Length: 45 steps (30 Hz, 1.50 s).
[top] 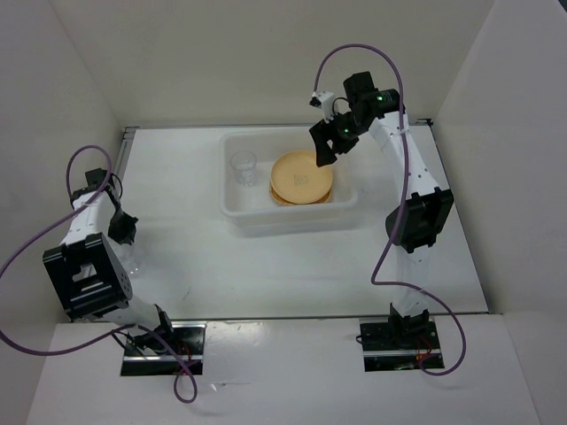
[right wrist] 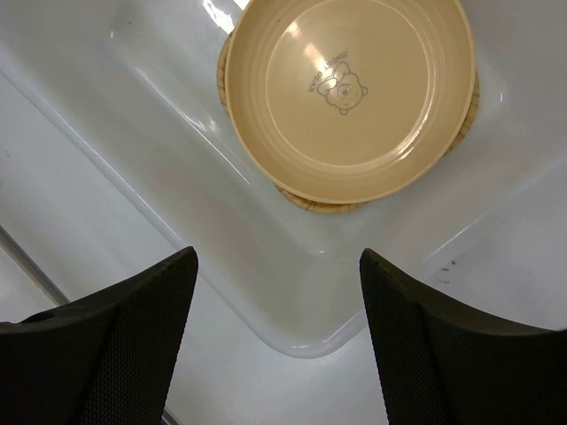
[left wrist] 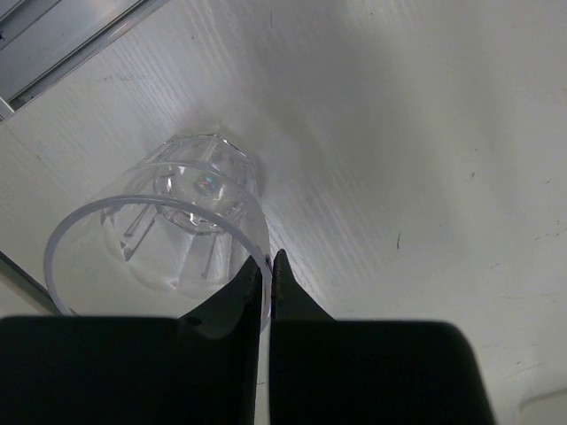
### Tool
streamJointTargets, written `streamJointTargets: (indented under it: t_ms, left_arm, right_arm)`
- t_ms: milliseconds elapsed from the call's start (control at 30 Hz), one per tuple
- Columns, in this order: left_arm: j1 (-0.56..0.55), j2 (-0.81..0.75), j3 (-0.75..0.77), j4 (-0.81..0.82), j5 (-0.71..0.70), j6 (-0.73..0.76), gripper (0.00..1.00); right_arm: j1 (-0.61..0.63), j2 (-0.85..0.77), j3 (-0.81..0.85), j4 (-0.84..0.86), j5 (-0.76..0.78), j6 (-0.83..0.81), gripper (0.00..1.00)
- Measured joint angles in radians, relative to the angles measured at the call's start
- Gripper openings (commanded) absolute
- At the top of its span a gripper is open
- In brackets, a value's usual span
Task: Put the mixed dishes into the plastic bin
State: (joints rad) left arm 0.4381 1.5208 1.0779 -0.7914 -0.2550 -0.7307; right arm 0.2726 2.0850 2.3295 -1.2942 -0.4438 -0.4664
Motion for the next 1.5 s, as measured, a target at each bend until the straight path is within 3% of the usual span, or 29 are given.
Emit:
streamJointTargets:
  t_ms: [300, 533, 733, 867, 1067, 1300, 1500]
  left_arm:
    - [0.0, -0.013, 0.018, -0.005, 0.017, 0.002, 0.0]
    - [-0.004, -0.061, 0.159, -0.016, 0.082, 0.052, 0.0]
    - [-0.056, -0.069, 0.262, 0.041, 0.272, 0.161, 0.0]
    - [-0.149, -0.06, 0.321, 0.082, 0.469, 0.238, 0.0]
    - [-0.347, 0.08, 0.573, 0.089, 0.634, 0.323, 0.0]
    - [-0.585, 0.304, 0.879, -0.01, 0.623, 0.414, 0.0]
    - [-0.763, 0.484, 1.041, -0.101, 0.54, 0.454, 0.0]
  right_arm:
    - [0.0, 0.0, 0.0, 0.0, 0.019, 0.0, 0.79]
    - [0.001, 0.0, 0.0, 0.0, 0.018, 0.0, 0.79]
    - [0.008, 0.0, 0.0, 0.0, 0.017, 0.0, 0.79]
    - [0.01, 0.0, 0.0, 0.0, 0.016, 0.0, 0.79]
    - [0.017, 0.0, 0.0, 0.0, 0.014, 0.0, 0.79]
    - [0.018, 0.0, 0.0, 0.0, 0.014, 0.0, 0.79]
    - [0.018, 0.0, 0.0, 0.001, 0.014, 0.0, 0.79]
